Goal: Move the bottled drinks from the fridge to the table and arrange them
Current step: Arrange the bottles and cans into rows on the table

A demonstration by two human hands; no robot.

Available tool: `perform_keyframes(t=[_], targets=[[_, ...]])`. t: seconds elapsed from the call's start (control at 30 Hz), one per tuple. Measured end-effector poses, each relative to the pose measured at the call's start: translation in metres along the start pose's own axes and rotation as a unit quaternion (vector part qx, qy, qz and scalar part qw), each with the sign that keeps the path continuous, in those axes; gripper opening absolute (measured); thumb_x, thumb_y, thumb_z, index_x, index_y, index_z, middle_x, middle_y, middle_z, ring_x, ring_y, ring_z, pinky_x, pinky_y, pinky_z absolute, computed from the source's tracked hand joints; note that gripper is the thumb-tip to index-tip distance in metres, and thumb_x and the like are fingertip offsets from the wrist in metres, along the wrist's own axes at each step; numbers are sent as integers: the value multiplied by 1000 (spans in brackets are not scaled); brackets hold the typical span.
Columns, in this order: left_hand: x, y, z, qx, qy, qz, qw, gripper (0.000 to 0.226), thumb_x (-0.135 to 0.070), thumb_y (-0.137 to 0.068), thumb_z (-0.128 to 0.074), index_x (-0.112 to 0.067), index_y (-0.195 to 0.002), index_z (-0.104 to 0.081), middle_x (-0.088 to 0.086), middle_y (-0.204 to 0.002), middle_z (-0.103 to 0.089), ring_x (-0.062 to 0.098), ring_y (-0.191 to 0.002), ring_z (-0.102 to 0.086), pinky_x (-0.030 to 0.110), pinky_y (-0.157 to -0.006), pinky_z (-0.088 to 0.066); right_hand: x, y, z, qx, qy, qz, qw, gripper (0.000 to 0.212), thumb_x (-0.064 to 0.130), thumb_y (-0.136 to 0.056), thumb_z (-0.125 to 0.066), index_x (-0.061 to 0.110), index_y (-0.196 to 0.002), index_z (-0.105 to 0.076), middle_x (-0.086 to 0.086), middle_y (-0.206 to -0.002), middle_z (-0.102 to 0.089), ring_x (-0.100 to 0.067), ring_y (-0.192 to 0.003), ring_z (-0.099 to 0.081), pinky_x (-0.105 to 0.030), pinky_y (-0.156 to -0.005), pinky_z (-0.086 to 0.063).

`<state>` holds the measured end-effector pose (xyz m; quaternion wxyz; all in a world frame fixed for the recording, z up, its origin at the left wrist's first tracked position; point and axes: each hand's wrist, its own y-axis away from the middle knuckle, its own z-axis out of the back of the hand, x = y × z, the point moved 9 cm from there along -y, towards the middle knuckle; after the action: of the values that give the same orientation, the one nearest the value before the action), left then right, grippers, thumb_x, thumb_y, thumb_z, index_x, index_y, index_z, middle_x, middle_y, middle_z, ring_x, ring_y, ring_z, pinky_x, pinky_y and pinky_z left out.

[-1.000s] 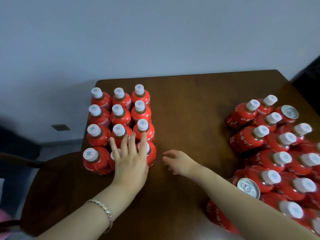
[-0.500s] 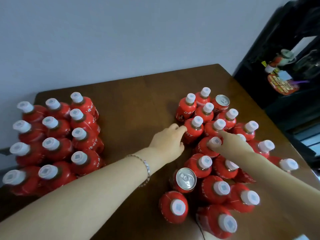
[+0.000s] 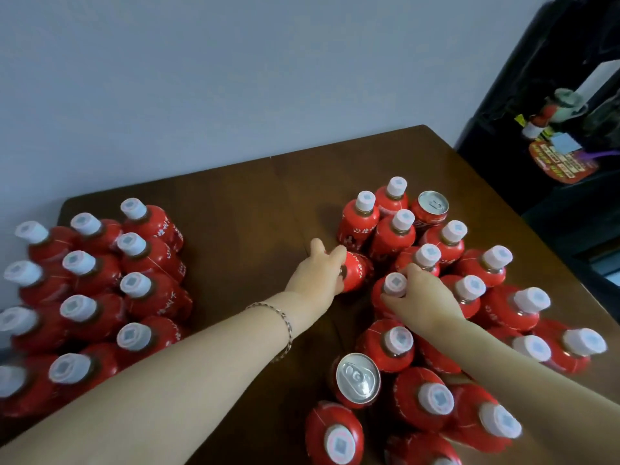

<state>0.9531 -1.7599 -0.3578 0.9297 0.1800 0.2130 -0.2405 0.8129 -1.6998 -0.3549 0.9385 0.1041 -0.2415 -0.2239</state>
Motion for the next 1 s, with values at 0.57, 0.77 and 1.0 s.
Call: perform_keyframes(t=[0.57,0.77,1.0], targets=[[206,-3,149,-109,-81,132,982,30,-10,-92,-51,-14,-120,-40,10,-102,-43,24,-80,-54,32,-65,-41,233,-100,-91,50,-126,139,981,38,33,-87,-63,13,-116,-50,-7,-117,-58,-23,-106,-57,-38,-90,-50],[224,-28,158,-105,-171,97,975,37,-23,-93,-51,-14,-128,-42,9,-119,-49,27,-106,-49,36,-81,-41,270,-122,-111,30,-108,172,979,45,49,-82,-63,23,-116,-49,-2,-113,-53,-23,-104,-57,-35,-81,-50],[250,-39,150,-36,-198,94,975,63,-48,-72,-72,-21,-117,-38,-4,-86,-49,21,-80,-50,31,-73,-30,244,-128,-158,93,-227,127,961,90,21,-56,-88,27,-130,-37,-2,-124,-53,-19,-111,-55,-34,-96,-47]])
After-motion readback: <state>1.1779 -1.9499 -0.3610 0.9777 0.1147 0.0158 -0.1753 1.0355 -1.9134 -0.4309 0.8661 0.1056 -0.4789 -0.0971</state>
